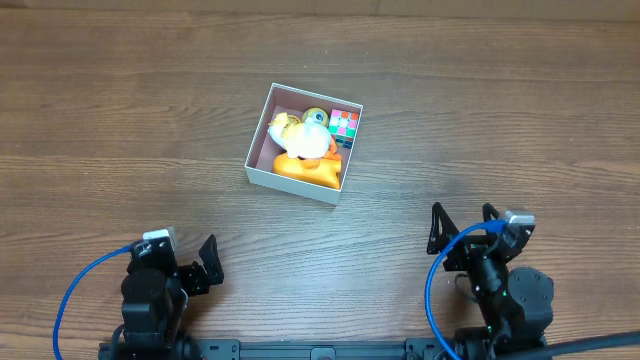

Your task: Pack container

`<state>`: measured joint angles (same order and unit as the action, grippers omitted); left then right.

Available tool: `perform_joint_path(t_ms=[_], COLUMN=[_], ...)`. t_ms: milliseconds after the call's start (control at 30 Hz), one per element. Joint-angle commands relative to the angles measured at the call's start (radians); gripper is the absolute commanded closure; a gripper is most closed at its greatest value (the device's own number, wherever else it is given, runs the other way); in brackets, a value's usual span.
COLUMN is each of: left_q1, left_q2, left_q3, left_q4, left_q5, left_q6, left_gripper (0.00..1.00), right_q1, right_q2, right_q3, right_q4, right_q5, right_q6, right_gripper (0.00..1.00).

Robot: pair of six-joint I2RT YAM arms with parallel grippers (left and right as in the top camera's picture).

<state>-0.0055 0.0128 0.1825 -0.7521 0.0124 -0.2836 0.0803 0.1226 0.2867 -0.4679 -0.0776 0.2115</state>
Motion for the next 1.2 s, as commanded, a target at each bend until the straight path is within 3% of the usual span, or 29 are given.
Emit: perform_joint_path(t_ms=[0,567,1167], left_q1=[0.007,0.007,0.007], left_q2=[-0.009,-0.009,-0.009], left_q3=[-0.011,-0.011,-0.011], left_q4=[0.002,0.002,0.002], left_q5=[0.006,0.006,0.006], left_q6=[0.023,0.023,0.023], left_gripper=[0.00,0.00,0.00], right_q1=[0.006,0.006,0.006], right_q2=[-0.058,-0.120,-0.120], right_q3=[-0.007,-0.091,-0.127], right_q4=[-0.026,-0.191,-0.250], right_q5=[-0.014,-0.010,0.031], right_q6=[-0.007,-0.038,-0.037], right_gripper=[0.00,0.00,0.00])
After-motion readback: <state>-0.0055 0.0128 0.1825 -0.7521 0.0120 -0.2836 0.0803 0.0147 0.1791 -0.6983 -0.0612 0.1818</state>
